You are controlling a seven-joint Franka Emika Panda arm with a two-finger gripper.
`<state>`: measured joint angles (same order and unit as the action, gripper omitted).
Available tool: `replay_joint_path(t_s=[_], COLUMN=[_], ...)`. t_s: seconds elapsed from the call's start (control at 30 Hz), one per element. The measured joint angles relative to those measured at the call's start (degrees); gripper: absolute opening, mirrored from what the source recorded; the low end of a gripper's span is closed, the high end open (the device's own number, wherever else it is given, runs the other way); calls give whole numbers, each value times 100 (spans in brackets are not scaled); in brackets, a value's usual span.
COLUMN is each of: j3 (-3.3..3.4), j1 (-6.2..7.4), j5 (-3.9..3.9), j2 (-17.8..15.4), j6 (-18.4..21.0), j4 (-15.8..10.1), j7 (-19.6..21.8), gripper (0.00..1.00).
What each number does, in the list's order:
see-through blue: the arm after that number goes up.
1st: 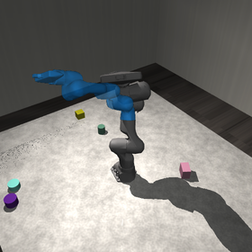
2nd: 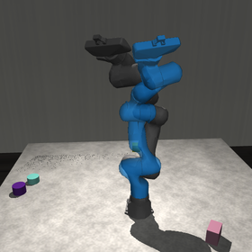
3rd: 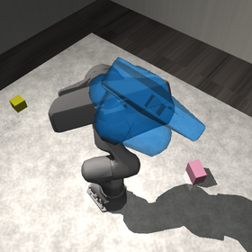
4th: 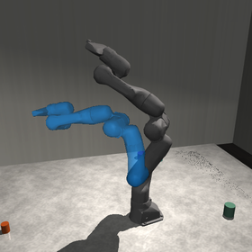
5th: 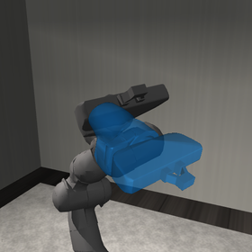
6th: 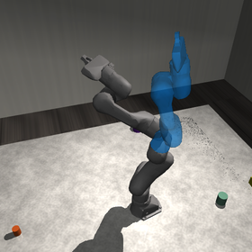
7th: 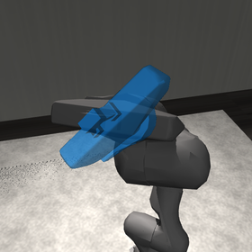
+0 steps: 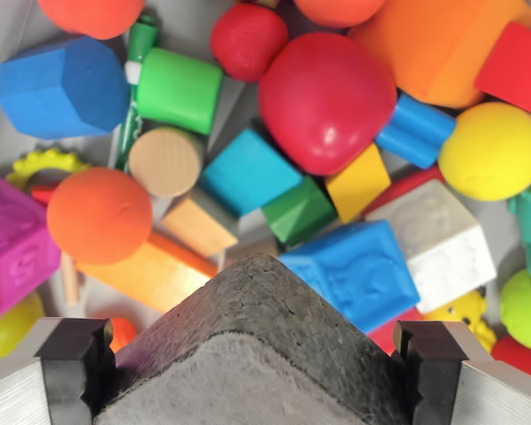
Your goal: Pick an object from the bin
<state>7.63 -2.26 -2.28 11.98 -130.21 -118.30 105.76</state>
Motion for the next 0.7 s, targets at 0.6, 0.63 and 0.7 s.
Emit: replay_joint_path(t_s=[0.6, 0.63, 0.7], j3=[1, 1, 1], j1=[0, 0, 0], j5=[84, 87, 93], j2=[-476, -496, -525], j6=[915, 964, 1041], j4=[447, 476, 523], j7=[67, 69, 73], gripper=[0, 0, 0])
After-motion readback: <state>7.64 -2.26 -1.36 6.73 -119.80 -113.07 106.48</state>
